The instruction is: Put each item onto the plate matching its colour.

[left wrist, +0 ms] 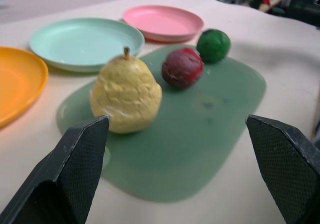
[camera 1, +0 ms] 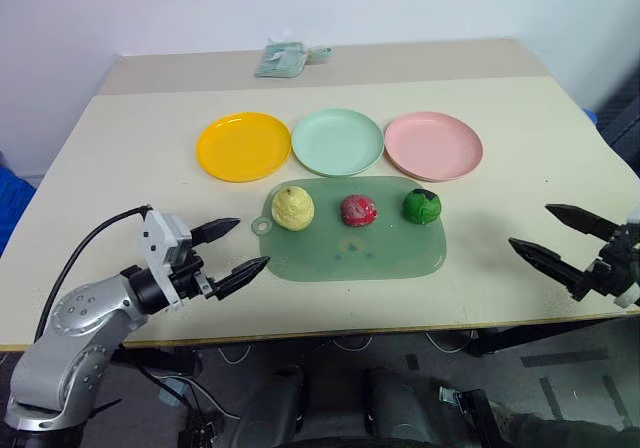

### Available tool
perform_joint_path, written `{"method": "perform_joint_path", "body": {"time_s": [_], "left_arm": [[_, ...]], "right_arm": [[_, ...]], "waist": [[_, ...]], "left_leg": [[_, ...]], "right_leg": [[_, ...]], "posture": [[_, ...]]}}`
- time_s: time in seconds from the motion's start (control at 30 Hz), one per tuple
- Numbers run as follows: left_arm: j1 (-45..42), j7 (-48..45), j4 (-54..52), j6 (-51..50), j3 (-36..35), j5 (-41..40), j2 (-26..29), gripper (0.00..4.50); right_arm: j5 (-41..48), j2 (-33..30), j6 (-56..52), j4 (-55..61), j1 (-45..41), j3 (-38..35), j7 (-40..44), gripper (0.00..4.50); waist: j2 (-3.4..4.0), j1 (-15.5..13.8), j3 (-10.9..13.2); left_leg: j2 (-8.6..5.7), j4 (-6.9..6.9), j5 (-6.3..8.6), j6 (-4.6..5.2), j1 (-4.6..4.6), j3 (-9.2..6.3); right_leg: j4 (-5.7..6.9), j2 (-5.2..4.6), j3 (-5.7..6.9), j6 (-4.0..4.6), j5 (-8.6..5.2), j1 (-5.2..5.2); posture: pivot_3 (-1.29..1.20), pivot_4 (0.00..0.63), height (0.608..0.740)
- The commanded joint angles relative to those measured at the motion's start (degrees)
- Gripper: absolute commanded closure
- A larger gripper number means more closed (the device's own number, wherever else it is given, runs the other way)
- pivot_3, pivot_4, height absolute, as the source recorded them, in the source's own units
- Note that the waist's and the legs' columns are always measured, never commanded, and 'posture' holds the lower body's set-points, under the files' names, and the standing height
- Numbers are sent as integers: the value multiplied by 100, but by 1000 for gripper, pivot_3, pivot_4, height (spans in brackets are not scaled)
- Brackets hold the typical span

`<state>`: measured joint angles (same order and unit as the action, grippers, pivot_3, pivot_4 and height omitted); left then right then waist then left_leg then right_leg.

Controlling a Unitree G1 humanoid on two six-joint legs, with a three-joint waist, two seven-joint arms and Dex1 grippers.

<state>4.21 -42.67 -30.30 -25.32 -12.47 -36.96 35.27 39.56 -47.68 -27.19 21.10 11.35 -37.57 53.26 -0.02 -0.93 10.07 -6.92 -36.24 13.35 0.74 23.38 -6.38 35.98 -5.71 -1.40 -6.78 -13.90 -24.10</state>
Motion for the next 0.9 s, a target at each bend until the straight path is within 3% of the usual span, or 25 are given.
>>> {"method": "perform_joint_path", "body": {"time_s": [0.03,0.3,0.53,0.9], "left_arm": [[-302,385,-176,-74,79,-76,-204,0],[-1365,1774,54,-757,795,379,-1019,0],[-1669,2033,409,-772,1174,811,-1237,0],[-2017,2001,1387,-319,1525,1522,-1588,0]], "right_arm": [[263,27,45,254,-290,191,67,51],[277,179,346,212,-1265,1255,422,51],[190,402,791,8,-1913,1777,726,51],[-106,615,1198,-337,-2214,2207,819,51]], "waist": [[-1,6,0],[-6,2,2],[-7,6,3],[-8,3,2]], "left_leg": [[0,-1,0,0,0,0],[-1,-8,-1,0,0,0],[-2,-4,0,1,0,0],[-6,-7,0,1,0,-1]], "right_leg": [[0,0,0,-1,1,0],[3,4,5,-18,11,2],[3,6,6,-18,11,0],[6,5,6,-18,12,-1]], "posture": [[0,150,740],[0,150,740],[0,150,740],[0,150,740]]}}
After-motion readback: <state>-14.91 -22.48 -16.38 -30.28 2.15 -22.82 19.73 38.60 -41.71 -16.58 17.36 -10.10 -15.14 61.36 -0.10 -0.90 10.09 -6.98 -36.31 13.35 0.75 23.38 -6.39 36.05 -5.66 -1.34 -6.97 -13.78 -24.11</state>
